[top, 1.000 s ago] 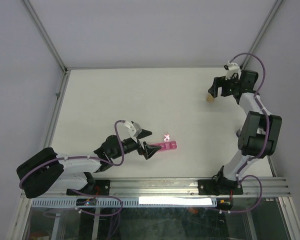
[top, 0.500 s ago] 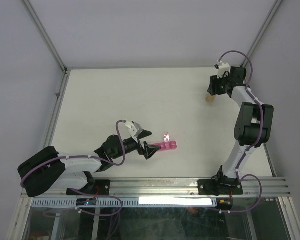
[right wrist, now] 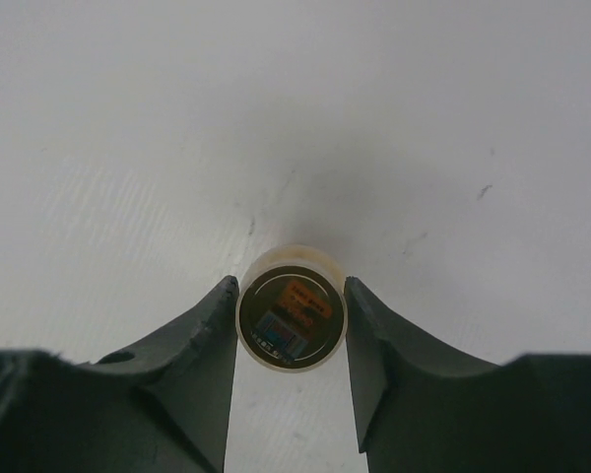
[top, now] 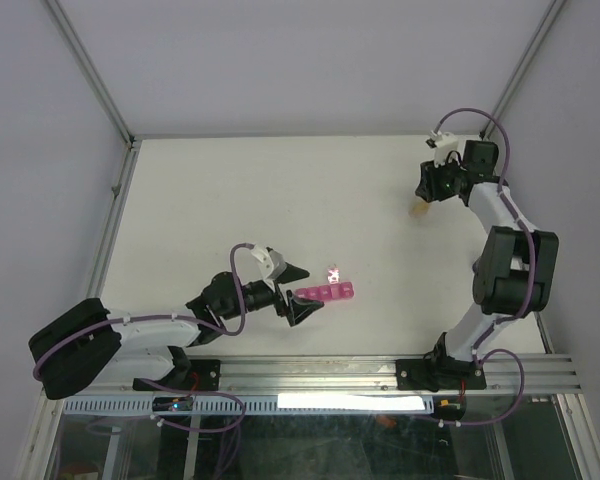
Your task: Sort the pills into containers
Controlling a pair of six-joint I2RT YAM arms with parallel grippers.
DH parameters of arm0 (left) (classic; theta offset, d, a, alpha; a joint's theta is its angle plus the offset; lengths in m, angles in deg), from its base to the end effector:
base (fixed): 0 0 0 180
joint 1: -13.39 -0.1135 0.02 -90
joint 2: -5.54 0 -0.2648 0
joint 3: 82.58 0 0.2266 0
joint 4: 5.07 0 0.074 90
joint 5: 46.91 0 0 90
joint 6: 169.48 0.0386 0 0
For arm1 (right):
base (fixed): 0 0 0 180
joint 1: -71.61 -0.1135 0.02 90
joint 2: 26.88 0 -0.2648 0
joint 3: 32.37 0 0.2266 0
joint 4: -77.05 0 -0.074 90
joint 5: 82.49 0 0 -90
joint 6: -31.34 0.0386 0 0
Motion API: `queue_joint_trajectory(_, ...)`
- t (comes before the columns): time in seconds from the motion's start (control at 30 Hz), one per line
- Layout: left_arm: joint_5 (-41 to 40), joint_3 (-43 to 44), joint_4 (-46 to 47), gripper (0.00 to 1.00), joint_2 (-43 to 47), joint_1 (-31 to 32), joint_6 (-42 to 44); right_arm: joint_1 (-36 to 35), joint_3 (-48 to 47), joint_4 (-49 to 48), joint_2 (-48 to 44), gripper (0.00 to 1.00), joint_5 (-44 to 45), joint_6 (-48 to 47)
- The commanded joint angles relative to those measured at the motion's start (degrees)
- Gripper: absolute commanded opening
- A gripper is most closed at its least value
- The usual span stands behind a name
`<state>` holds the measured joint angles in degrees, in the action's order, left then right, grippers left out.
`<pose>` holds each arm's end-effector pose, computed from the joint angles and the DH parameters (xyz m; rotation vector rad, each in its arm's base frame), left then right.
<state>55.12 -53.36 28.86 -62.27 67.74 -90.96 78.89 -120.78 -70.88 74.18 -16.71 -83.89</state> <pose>0.1150 -0.1741 0.2083 0.7978 1.5670 -1.0315 0.3685 -0.0311 0.2469 -0.5539 2.2071 0.2023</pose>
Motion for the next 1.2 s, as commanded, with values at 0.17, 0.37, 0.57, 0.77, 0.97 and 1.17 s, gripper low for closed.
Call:
queue_joint_trajectory(0.17, -6.25, 0.60, 2.72, 0.94, 4.16, 12.34, 9.12, -1.84, 12.04, 20.36, -25.11, 0.10, -27.24, -17.22)
queue_joint_trajectory(0.37, -13.39, -1.12, 8.07, 0.99, 1.52, 18.17, 13.25, -7.12, 21.97, 35.12, -38.94, 0.11, -31.89, -32.49)
queue_joint_trajectory(0.57, -19.35, -0.60, 13.09, 0.99, -3.54, 21.71, 13.68, -9.84, 27.44, 41.40, -45.92, 0.11, -34.43, -40.65)
queue_joint_trajectory(0.77, -21.51, -1.28, 20.73, 0.99, -7.60, 21.86, 12.66, -13.51, 31.48, 42.80, -43.38, 0.11, -36.22, -45.61)
queue_joint_trajectory(0.97, -21.37, -1.29, 22.03, 0.99, -9.80, 21.92, 12.45, -19.93, 33.09, 37.12, -41.22, 0.11, -32.65, -40.77)
queue_joint_trajectory(1.17, -21.68, -0.10, 23.09, 0.99, -13.58, 21.86, 12.52, -28.40, 34.56, 29.97, -39.69, 0.18, -26.19, -33.44)
